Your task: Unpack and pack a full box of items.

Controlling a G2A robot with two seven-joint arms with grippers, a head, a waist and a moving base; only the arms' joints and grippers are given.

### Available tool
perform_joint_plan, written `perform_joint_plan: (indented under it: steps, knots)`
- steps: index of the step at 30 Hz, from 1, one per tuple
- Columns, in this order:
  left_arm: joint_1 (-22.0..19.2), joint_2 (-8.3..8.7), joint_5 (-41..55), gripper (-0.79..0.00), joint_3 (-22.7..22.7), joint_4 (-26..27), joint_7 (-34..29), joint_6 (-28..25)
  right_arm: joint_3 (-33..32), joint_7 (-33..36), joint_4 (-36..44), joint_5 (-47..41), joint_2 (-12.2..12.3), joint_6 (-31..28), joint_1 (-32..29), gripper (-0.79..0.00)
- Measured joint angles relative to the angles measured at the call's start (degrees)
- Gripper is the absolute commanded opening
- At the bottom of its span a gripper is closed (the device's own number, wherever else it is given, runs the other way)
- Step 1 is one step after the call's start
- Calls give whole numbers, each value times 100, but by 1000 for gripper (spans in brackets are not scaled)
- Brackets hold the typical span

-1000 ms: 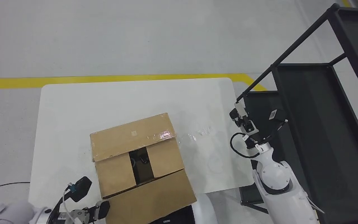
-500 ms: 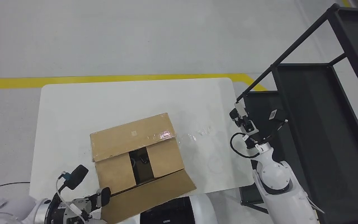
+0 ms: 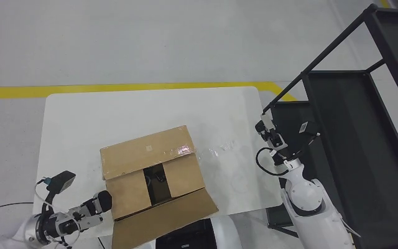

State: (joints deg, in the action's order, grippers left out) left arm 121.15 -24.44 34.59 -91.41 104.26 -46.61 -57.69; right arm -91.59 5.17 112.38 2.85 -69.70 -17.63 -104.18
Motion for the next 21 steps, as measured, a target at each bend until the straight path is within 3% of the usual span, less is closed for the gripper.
perform_joint_plan:
  steps: [10, 21]
  knots:
    - [-613, -26, 1358, 0, 471, -509, -522, 561, 0, 0, 0, 0, 0, 0, 0, 0]
    - [-1552, -244, 2071, 0, 1008, -858, -1101, 1100, 0, 0, 0, 0, 0, 0, 0, 0]
